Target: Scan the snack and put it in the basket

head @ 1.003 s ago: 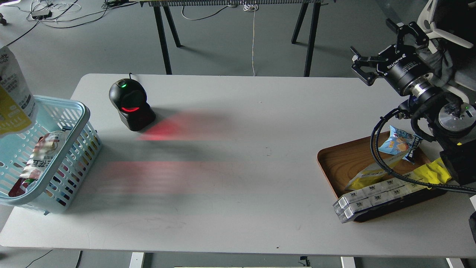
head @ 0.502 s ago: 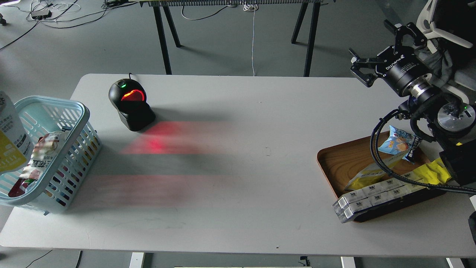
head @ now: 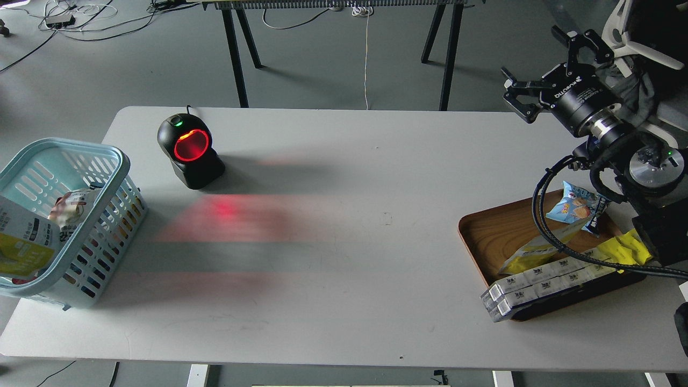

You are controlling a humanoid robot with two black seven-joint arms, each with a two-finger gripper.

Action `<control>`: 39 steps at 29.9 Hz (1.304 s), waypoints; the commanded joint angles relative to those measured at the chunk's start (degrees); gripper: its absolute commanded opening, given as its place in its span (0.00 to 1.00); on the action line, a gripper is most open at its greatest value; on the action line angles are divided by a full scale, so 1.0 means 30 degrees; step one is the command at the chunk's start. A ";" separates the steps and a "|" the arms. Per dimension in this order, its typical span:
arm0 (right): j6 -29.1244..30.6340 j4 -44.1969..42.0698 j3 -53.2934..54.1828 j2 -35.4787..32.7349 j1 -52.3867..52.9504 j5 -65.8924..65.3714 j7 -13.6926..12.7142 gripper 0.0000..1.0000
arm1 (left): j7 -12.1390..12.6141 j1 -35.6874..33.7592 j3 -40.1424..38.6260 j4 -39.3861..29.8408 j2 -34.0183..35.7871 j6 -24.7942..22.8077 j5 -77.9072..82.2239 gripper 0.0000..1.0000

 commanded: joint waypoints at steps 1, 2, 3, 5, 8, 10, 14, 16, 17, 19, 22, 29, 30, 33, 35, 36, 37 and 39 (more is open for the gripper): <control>0.0030 0.0058 0.0031 0.0000 0.0051 0.0001 0.0008 0.99 | 0.0090 -0.0179 -0.0876 -0.0029 0.0103 0.0774 -0.1142 0.99; 0.0030 0.0058 0.0002 0.0000 0.0138 0.0001 0.0008 0.99 | 0.0090 -0.0179 -0.1576 -0.0030 0.0104 0.1008 -0.1318 0.99; 0.0001 0.0058 0.0002 0.0000 0.0197 0.0001 0.0008 0.99 | 0.0090 -0.0179 -0.2192 -0.0030 0.0075 0.1098 -0.1465 0.99; -0.0029 0.0058 0.0002 0.0000 0.0372 0.0001 0.0008 0.99 | 0.0148 -0.0179 -0.4005 -0.0030 -0.0129 0.1099 -0.2398 0.99; -0.0058 0.0175 0.0031 0.0000 0.0636 0.0001 0.0008 0.99 | 0.0352 -0.0150 -0.6466 -0.0001 -0.1442 0.0952 -0.5350 0.99; 0.0145 0.0612 0.0060 0.0000 0.0696 0.0001 0.0038 0.99 | 0.1110 -0.0150 -0.7758 0.0232 -0.2585 0.0923 -0.7898 0.99; 0.0118 0.2195 0.0266 -0.0352 0.0666 0.0001 0.0038 0.99 | 0.2345 -0.0179 -0.9723 0.0965 -0.5425 0.0164 -1.3172 0.99; -0.0116 0.2402 0.0207 -0.0411 0.0666 -0.0028 0.0038 0.99 | 0.2404 -0.0208 -1.0690 0.1403 -0.7125 -0.0655 -1.6275 0.99; -0.0204 0.2431 0.0207 -0.0411 0.0695 -0.0028 0.0038 0.99 | 0.2404 -0.0179 -1.0984 0.1667 -0.7771 -0.1123 -1.7538 0.99; -0.0671 0.2431 0.0178 -0.0440 0.0696 -0.0028 0.0038 0.99 | 0.2404 -0.0179 -1.1337 0.2486 -0.9293 -0.2061 -2.0262 0.99; -0.1112 0.2402 0.0003 -0.0527 0.0667 -0.0202 0.0009 0.99 | 0.2404 -0.0179 -1.1718 0.4357 -1.2044 -0.3438 -2.4304 0.99; -0.0967 0.2343 -0.0057 -0.1962 -0.0533 -0.1551 -0.0138 0.99 | 0.2404 0.0143 -1.2978 0.8581 -1.7440 -0.6516 -2.9206 0.99; -0.0967 0.2314 -0.0057 -0.2079 -0.0709 -0.1551 -0.0138 0.99 | 0.2404 0.0288 -1.3067 0.8700 -1.7822 -0.6722 -2.9791 0.99; -0.0967 0.2314 -0.0086 -0.2431 -0.0857 -0.1551 -0.0138 0.99 | 0.2608 0.0933 -1.3126 0.8876 -1.8351 -0.6987 -3.1607 0.99; -0.0996 0.2314 -0.0057 -0.2432 -0.1061 -0.1551 -0.0138 0.99 | 0.2784 0.0964 -1.3155 0.9080 -1.8848 -0.6813 -3.2342 0.99; -0.1025 0.2285 -0.0057 -0.2432 -0.1207 -0.1551 -0.0109 0.99 | 0.2785 0.0964 -1.3184 0.9256 -1.9344 -0.6812 -3.2577 0.99; -0.1025 0.2285 -0.0057 -0.2432 -0.1296 -0.1551 -0.0080 0.99 | 0.2785 0.0993 -1.3243 0.9402 -1.9610 -0.6899 -3.2725 0.99; -0.1025 0.2314 0.0002 -0.2432 -0.1355 -0.1551 -0.0050 0.99 | 0.2785 0.1022 -1.3593 0.9666 -1.9934 -0.6987 -3.2872 0.99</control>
